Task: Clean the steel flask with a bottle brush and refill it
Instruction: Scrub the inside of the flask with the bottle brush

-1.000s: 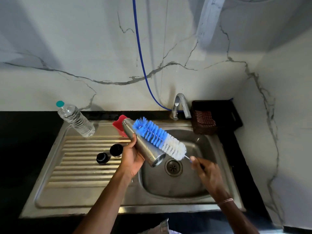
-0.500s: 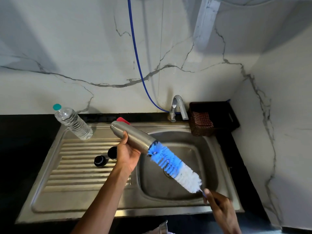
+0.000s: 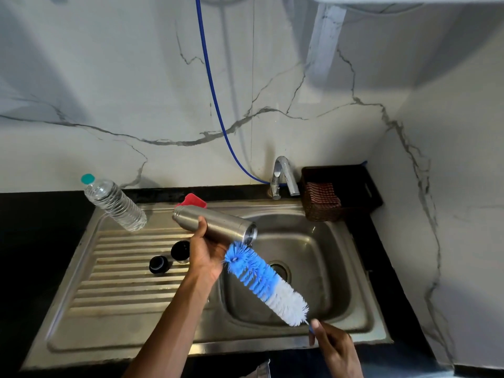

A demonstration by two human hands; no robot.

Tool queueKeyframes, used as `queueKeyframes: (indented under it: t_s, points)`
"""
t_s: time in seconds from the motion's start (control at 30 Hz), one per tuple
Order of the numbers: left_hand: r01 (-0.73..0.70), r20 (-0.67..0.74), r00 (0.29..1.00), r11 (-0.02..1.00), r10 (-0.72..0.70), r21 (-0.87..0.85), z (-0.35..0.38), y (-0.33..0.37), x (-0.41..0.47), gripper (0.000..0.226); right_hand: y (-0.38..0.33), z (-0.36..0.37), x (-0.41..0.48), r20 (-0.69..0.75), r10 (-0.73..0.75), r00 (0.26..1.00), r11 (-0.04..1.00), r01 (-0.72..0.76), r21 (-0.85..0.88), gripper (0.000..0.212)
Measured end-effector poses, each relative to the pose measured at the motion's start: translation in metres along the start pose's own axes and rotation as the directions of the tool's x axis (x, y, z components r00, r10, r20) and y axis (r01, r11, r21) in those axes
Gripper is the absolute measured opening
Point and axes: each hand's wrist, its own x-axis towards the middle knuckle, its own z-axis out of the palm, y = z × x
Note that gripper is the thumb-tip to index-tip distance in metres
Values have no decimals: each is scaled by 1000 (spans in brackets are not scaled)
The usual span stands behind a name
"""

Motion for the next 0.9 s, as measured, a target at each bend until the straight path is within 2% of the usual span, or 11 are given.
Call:
queueKeyframes:
  t_s: [0.13,0.27,0.43,0.6,0.83,0.9]
  points:
    - [-66,-5,998,996,66,-60,8,-3,-2,58,-10,5,3,-39,119,992,968,-108,227,64]
    - [-104,7,995,992,104,-68,12,-7,-1,66,-18,15,14,-55,104,993,977,-92,194,74]
    - [-70,17,997,995,71,-73,15,-14,-4,54,-30,28,24,-48,118,992,961,-101,259,63]
    - [-102,4,995,993,102,-53,13,-6,0,60,-12,25,10,-35,129,991,975,-120,185,70]
    - [-26,47,999,998,28,-49,15,-20,-9,51,-41,31,31,-68,144,987,955,-121,271,58]
    - [-40,40,998,998,42,-50,16,-20,-11,54,-32,34,27,-45,137,990,956,-120,268,63]
